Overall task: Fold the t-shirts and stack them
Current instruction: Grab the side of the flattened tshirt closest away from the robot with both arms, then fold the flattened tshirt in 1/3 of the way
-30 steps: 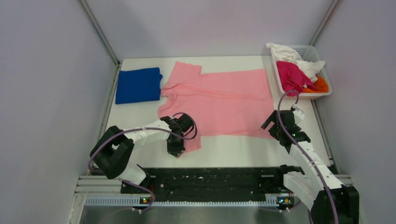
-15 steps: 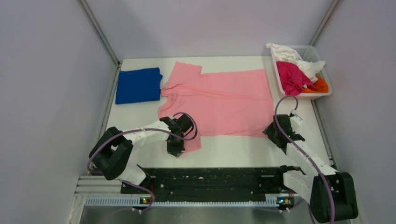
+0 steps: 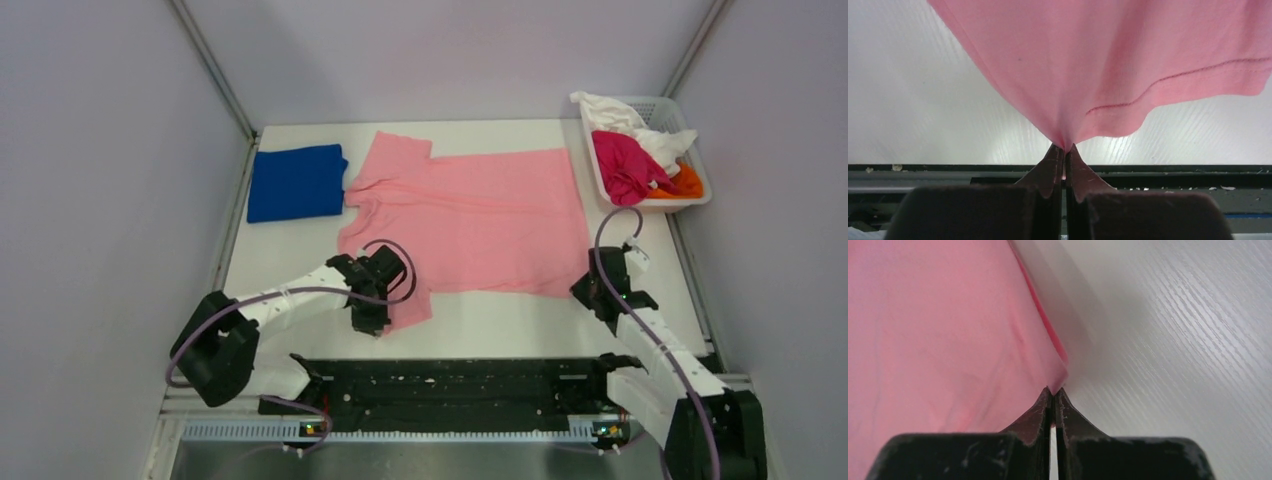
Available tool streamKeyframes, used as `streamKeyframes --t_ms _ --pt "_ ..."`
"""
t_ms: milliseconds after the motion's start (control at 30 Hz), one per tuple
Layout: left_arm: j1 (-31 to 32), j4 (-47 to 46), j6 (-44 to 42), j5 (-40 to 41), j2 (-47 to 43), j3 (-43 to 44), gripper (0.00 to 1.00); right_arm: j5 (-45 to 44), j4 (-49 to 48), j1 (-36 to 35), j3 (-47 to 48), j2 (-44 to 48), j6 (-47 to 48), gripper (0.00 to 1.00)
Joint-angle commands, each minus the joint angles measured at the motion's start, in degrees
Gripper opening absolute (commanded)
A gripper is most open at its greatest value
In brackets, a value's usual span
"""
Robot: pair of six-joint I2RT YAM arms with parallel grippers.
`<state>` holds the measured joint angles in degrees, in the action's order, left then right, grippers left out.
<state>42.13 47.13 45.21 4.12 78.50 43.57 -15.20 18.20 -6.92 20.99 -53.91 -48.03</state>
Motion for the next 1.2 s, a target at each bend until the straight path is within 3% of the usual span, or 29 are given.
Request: streamKeyframes --t_ms 0,100,300,433,633,867,1167 --pt "1.5 5.6 2.6 -2.5 -6.3 -2.4 0.0 -0.3 12.9 0.3 2.6 7.9 -0.1 0.0" --pt "3.9 7.6 5.6 -5.9 -11.0 -5.1 0.0 0.7 20.0 0.1 3.1 13.4 -1.5 0.0" --pt "6.3 9.1 9.2 -8.1 -16.9 -7.9 0.0 5.0 22.3 -1.5 3.6 16.6 -3.8 0.0" --pt "6.2 4.5 5.8 -6.9 -14.8 -2.2 0.0 5.8 20.8 -1.5 4.4 15.9 -2.7 0.0" --pt "4.9 -0.4 -0.6 -6.2 -5.0 10.1 0.0 7.5 19.1 -1.5 9.3 8.2 2.8 0.0" --pt "-6.7 -3.1 -6.0 -5.9 1.4 21.2 0.0 6.1 15.2 -1.3 18.1 -2.0 6.5 0.0" --pt "-20.3 -6.3 -10.6 -6.2 6.2 27.9 0.0 3.6 12.8 0.9 28.2 -15.2 10.0 0.0"
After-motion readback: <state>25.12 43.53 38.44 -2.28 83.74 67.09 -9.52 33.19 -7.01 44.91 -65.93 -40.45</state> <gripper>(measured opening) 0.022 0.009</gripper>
